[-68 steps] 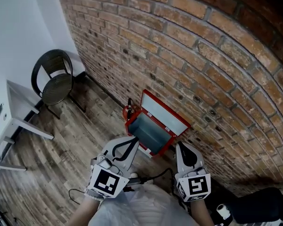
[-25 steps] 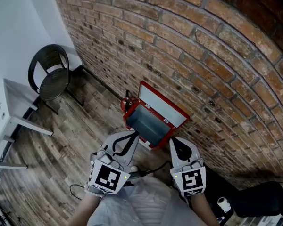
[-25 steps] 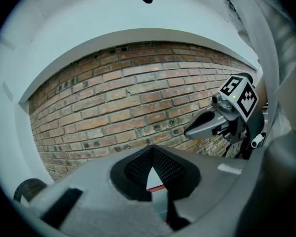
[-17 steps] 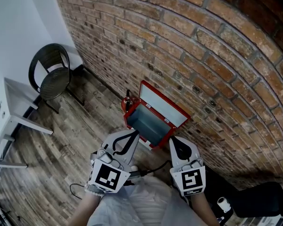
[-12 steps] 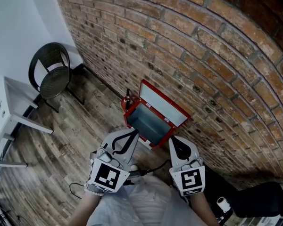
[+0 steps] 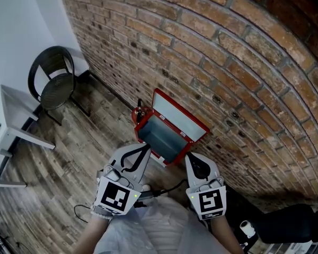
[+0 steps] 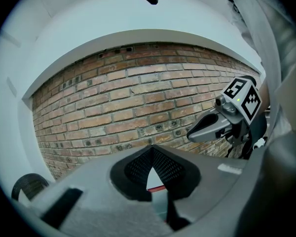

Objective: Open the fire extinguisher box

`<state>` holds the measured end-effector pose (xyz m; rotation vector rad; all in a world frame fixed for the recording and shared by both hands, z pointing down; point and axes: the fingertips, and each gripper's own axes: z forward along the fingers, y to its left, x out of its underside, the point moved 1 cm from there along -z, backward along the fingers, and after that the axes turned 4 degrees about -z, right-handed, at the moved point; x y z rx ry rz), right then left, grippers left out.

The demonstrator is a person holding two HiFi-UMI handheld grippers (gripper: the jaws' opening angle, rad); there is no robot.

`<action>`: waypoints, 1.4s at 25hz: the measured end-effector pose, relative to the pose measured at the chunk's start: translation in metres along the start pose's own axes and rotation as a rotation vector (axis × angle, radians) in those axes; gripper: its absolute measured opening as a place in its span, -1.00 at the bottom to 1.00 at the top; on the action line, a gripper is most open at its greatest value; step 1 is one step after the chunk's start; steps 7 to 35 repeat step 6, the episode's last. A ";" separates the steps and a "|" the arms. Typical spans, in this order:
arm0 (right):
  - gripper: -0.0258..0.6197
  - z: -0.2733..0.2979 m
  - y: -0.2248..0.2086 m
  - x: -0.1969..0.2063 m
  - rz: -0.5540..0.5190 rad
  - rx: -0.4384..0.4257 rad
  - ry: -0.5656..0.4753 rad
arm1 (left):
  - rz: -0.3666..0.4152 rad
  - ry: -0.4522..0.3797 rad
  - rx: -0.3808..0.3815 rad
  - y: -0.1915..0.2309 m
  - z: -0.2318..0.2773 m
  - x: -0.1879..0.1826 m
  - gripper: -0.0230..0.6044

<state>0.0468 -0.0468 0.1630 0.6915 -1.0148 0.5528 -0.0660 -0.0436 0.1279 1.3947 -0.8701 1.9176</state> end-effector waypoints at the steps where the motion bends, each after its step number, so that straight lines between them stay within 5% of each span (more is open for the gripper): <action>1: -0.89 0.000 0.000 0.000 -0.001 0.000 0.000 | 0.000 0.000 0.000 0.000 0.000 0.000 -0.93; 35: -0.89 0.001 0.001 0.001 -0.002 -0.005 0.009 | 0.009 0.005 0.003 0.000 0.000 0.001 -0.93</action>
